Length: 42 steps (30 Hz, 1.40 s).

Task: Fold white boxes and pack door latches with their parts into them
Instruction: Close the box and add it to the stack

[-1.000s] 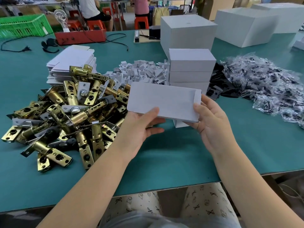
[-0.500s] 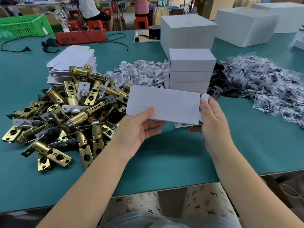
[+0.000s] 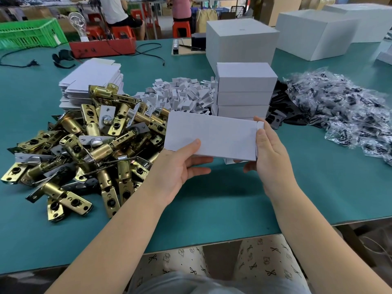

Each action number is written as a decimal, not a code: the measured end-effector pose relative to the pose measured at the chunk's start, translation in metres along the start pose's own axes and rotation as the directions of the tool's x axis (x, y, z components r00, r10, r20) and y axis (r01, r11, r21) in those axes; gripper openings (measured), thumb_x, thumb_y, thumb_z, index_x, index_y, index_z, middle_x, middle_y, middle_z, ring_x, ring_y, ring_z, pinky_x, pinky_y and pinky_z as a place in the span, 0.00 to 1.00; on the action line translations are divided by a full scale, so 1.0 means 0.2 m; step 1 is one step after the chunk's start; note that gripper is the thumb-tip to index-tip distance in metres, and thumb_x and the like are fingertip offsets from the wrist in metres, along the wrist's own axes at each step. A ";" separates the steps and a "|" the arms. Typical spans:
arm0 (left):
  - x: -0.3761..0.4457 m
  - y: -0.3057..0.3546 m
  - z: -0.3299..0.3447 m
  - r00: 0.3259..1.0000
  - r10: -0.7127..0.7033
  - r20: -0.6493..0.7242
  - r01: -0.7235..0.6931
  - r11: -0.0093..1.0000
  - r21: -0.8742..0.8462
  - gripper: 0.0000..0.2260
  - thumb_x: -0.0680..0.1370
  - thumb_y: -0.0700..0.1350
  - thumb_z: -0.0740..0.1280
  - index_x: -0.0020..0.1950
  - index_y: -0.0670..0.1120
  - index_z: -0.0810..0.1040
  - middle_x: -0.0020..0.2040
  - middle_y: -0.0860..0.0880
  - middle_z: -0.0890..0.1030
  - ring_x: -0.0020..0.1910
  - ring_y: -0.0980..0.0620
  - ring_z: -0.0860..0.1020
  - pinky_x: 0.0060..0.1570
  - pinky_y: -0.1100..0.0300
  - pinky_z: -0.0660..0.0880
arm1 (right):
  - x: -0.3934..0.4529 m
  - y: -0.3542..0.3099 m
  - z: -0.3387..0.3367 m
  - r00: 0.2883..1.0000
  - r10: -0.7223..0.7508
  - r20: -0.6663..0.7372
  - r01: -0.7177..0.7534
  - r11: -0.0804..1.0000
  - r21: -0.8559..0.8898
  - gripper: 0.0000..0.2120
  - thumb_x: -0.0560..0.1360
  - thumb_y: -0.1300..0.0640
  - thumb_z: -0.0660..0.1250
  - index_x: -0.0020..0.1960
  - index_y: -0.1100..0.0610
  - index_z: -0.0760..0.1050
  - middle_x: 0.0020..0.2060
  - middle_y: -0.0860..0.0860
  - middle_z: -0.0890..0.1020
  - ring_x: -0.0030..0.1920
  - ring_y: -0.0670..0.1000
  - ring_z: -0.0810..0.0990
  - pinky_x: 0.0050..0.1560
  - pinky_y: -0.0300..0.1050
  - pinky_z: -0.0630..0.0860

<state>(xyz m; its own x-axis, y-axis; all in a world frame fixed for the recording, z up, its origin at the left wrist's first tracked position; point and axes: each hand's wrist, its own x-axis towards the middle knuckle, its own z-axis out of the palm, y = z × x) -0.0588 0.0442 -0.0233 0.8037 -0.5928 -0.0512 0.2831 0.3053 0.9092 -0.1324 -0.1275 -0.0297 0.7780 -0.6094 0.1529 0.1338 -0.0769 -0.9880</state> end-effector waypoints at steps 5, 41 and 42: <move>0.01 0.00 0.00 1.000 -0.029 -0.004 0.029 0.998 -0.051 0.13 0.70 0.46 0.70 0.54 0.49 0.81 0.49 0.42 0.85 0.42 0.45 0.85 0.35 0.57 0.81 | 0.01 0.01 0.00 1.000 0.005 -0.007 -0.005 1.000 -0.021 0.13 0.84 0.52 0.52 0.59 0.35 0.69 0.49 0.45 0.79 0.30 0.42 0.81 0.23 0.37 0.73; 0.01 -0.01 0.01 0.980 0.086 -0.182 -0.061 0.989 0.138 0.04 0.80 0.45 0.66 0.53 0.47 0.78 0.39 0.48 0.86 0.37 0.47 0.85 0.33 0.59 0.80 | -0.08 0.02 0.05 0.905 -0.385 0.183 0.414 0.693 -0.590 0.44 0.64 0.43 0.77 0.75 0.51 0.61 0.68 0.50 0.63 0.64 0.40 0.60 0.62 0.34 0.62; 0.01 0.00 0.01 0.977 0.096 -0.191 -0.069 0.987 0.142 0.04 0.80 0.45 0.67 0.53 0.47 0.78 0.39 0.49 0.85 0.37 0.48 0.85 0.33 0.59 0.80 | -0.08 0.02 0.05 0.874 -0.459 0.159 0.447 0.630 -0.635 0.41 0.63 0.49 0.80 0.71 0.53 0.68 0.68 0.57 0.65 0.65 0.49 0.63 0.63 0.44 0.66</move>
<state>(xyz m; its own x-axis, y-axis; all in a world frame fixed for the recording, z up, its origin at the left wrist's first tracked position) -0.0583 0.0410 -0.0232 0.9121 -0.4079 -0.0414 0.1495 0.2368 0.9600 -0.1384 -0.1091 -0.0353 0.7161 -0.3718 0.5907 0.0422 -0.8217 -0.5683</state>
